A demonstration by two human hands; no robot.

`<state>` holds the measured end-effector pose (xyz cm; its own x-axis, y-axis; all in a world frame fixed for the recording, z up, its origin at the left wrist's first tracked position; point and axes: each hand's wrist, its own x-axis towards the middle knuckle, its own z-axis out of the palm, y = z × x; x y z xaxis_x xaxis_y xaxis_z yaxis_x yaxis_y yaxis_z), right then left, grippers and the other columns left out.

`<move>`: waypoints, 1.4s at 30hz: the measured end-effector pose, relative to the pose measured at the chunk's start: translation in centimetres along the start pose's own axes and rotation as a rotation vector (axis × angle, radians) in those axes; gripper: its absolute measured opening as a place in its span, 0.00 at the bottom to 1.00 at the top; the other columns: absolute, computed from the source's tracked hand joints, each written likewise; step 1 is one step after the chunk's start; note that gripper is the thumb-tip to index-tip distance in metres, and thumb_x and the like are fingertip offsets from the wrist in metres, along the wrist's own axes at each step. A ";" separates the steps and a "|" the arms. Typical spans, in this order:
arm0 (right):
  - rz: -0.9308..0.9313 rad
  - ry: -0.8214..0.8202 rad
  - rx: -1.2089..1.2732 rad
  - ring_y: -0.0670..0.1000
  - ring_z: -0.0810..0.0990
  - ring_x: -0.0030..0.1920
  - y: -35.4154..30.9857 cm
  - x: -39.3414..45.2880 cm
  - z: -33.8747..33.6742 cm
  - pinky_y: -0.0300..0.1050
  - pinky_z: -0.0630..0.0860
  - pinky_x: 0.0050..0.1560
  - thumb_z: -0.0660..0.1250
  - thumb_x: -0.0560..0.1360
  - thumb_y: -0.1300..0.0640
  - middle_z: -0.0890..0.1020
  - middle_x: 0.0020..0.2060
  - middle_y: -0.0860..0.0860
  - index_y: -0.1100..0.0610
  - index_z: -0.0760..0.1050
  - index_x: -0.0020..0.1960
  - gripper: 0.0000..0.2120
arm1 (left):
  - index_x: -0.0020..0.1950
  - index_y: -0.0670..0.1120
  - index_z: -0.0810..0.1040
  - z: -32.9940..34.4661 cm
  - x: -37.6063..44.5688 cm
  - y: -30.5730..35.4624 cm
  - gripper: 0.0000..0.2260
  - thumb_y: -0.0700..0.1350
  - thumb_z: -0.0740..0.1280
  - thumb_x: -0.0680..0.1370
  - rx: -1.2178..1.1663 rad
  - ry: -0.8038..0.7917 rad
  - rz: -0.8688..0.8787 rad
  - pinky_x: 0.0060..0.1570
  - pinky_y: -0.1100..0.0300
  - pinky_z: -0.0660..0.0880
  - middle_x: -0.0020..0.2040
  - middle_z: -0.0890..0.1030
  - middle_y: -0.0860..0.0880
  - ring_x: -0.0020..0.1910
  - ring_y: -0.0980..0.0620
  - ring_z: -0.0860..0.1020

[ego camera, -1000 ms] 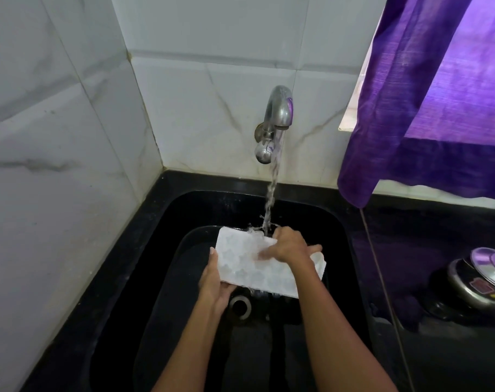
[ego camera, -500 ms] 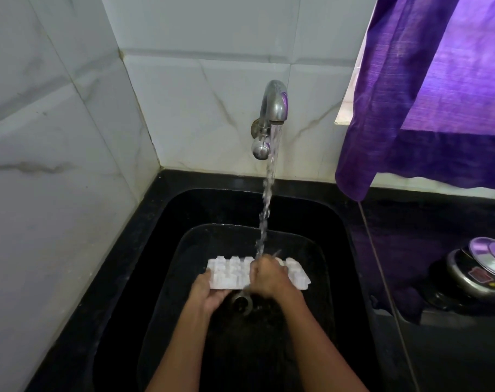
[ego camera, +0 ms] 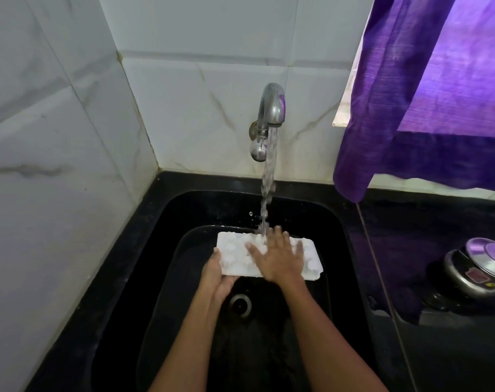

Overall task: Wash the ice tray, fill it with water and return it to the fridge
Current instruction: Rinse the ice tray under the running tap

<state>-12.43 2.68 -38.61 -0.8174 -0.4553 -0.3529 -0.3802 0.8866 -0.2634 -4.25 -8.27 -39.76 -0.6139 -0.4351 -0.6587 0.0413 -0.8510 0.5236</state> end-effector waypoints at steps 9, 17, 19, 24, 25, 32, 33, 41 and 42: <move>-0.124 -0.018 0.028 0.51 0.42 0.78 -3.6 -2.5 -0.3 0.57 0.39 0.76 0.43 0.75 0.28 0.46 0.79 0.53 0.54 0.47 0.79 0.42 | 0.61 0.38 0.70 -0.4 -1.3 1.5 0.15 0.46 0.52 0.84 0.037 0.065 0.057 0.40 0.47 0.75 0.48 0.79 0.38 0.44 0.43 0.79; -0.042 -0.249 -0.059 0.58 0.41 0.78 -2.0 -6.8 -2.7 0.73 0.35 0.68 0.70 0.61 0.29 0.46 0.79 0.53 0.41 0.48 0.78 0.53 | 0.59 0.38 0.73 -2.8 -5.2 3.0 0.14 0.44 0.54 0.82 0.058 0.097 0.040 0.29 0.50 0.78 0.48 0.81 0.40 0.43 0.42 0.81; -0.038 -0.216 -0.061 0.59 0.54 0.76 -1.4 -7.9 -3.5 0.69 0.47 0.71 0.76 0.64 0.44 0.57 0.77 0.53 0.42 0.54 0.77 0.48 | 0.54 0.39 0.72 -3.0 -6.3 2.9 0.11 0.42 0.52 0.83 0.075 0.084 0.048 0.35 0.45 0.76 0.46 0.80 0.40 0.42 0.42 0.80; 0.002 -0.032 0.034 0.53 0.74 0.62 -0.3 -9.8 -5.0 0.51 0.68 0.60 0.76 0.64 0.54 0.77 0.60 0.48 0.44 0.71 0.66 0.32 | 0.61 0.36 0.69 -3.3 -8.4 3.2 0.13 0.42 0.52 0.83 0.064 0.090 -0.008 0.44 0.43 0.74 0.49 0.77 0.37 0.44 0.40 0.77; 0.001 0.005 0.060 0.52 0.76 0.59 0.0 -10.1 -5.4 0.49 0.68 0.56 0.76 0.63 0.51 0.79 0.57 0.47 0.43 0.74 0.62 0.28 | 0.64 0.37 0.69 -3.6 -8.5 3.2 0.16 0.46 0.55 0.82 0.078 0.075 -0.027 0.45 0.43 0.75 0.52 0.76 0.36 0.46 0.40 0.77; 0.054 0.232 0.277 0.50 0.79 0.44 1.6 -11.2 -7.0 0.44 0.68 0.42 0.72 0.60 0.29 0.81 0.39 0.46 0.50 0.80 0.45 0.26 | 0.59 0.50 0.74 -5.3 -10.1 2.2 0.26 0.68 0.55 0.75 0.615 0.018 0.106 0.55 0.55 0.68 0.55 0.76 0.45 0.52 0.48 0.74; 0.084 0.243 0.321 0.49 0.79 0.42 1.6 -11.1 -6.9 0.43 0.67 0.40 0.73 0.59 0.29 0.81 0.38 0.46 0.51 0.79 0.44 0.27 | 0.55 0.51 0.74 -5.2 -10.6 1.8 0.19 0.64 0.57 0.77 0.630 0.014 0.167 0.50 0.57 0.68 0.48 0.77 0.48 0.45 0.52 0.74; 0.244 0.170 1.022 0.52 0.80 0.47 4.1 -9.1 -5.0 0.51 0.80 0.46 0.82 0.52 0.43 0.81 0.48 0.50 0.53 0.73 0.48 0.32 | 0.46 0.43 0.71 -8.1 -7.2 0.3 0.07 0.44 0.67 0.77 0.430 0.074 0.208 0.40 0.49 0.78 0.53 0.80 0.39 0.49 0.43 0.80; 0.237 0.185 1.174 0.54 0.82 0.48 4.6 -8.8 -4.8 0.53 0.81 0.49 0.83 0.53 0.48 0.82 0.50 0.53 0.53 0.75 0.49 0.29 | 0.46 0.43 0.70 -7.9 -7.1 0.3 0.07 0.44 0.67 0.77 0.408 0.074 0.217 0.39 0.50 0.78 0.53 0.80 0.39 0.48 0.43 0.80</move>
<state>-9.00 11.12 -32.41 -0.8996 -0.1883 -0.3940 0.3325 0.2895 -0.8976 6.36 -7.72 -39.23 -0.5671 -0.6222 -0.5396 -0.1603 -0.5593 0.8133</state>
